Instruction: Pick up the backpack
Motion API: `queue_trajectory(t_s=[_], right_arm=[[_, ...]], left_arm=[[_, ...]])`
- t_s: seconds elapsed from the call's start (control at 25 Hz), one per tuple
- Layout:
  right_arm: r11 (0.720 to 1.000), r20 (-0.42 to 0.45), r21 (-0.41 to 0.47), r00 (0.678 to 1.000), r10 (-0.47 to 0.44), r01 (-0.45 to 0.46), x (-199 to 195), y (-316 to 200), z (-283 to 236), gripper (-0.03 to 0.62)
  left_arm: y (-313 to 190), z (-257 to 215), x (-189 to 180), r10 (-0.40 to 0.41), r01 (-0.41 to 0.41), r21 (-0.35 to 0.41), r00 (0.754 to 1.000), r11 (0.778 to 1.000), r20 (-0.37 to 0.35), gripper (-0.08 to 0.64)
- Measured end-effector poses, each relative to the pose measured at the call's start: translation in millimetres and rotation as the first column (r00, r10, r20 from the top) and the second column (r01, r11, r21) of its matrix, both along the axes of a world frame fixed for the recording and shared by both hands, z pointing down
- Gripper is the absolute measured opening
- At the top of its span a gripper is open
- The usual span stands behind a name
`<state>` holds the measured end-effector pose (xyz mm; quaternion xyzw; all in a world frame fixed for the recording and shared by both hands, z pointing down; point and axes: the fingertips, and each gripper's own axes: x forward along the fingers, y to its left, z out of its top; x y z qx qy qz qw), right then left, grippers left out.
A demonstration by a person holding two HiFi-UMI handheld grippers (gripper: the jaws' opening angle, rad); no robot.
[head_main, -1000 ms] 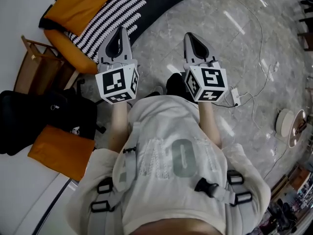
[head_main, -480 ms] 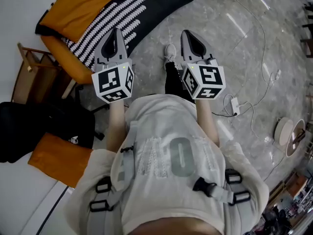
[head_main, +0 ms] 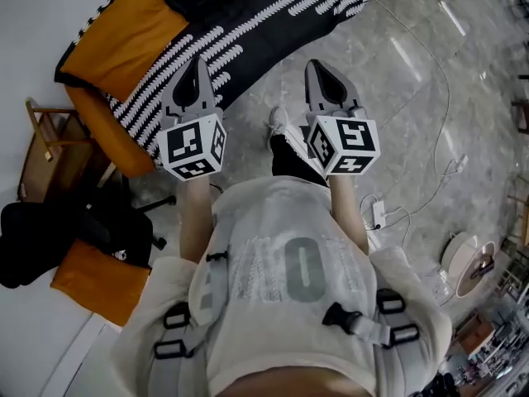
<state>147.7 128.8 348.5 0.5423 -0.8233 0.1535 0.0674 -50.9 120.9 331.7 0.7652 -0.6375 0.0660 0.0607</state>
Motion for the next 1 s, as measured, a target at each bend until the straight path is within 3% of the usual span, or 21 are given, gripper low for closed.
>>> queue_trajectory(t_s=[0.28, 0.48, 0.68, 0.88, 1.0], right_arm=[[1.000, 0.012, -0.016, 1.000, -0.014, 0.014, 29, -105, -1, 0.006], [0.998, 0.024, -0.059, 0.999, -0.021, 0.022, 36, -137, 11, 0.006], [0.994, 0.021, -0.080, 0.998, -0.067, 0.069, 22, -163, 20, 0.007], [0.991, -0.002, -0.046, 0.992, -0.125, 0.125, -5, -188, 9, 0.007], [0.988, -0.018, -0.027, 0.988, -0.151, 0.151, -22, -207, 0, 0.006]], left_arm=[[-103, -6, 27, -0.015, 0.015, -0.003, 1.000, 1.000, 0.009, 0.020], [-127, 4, 33, -0.027, 0.028, -0.041, 1.000, 0.999, 0.013, 0.020], [-143, 12, 16, -0.080, 0.080, -0.066, 0.997, 0.995, -0.002, 0.020], [-159, 8, -15, -0.157, 0.154, -0.042, 0.985, 0.987, -0.072, 0.020], [-174, 0, -30, -0.175, 0.174, -0.021, 0.983, 0.985, -0.062, 0.020]])
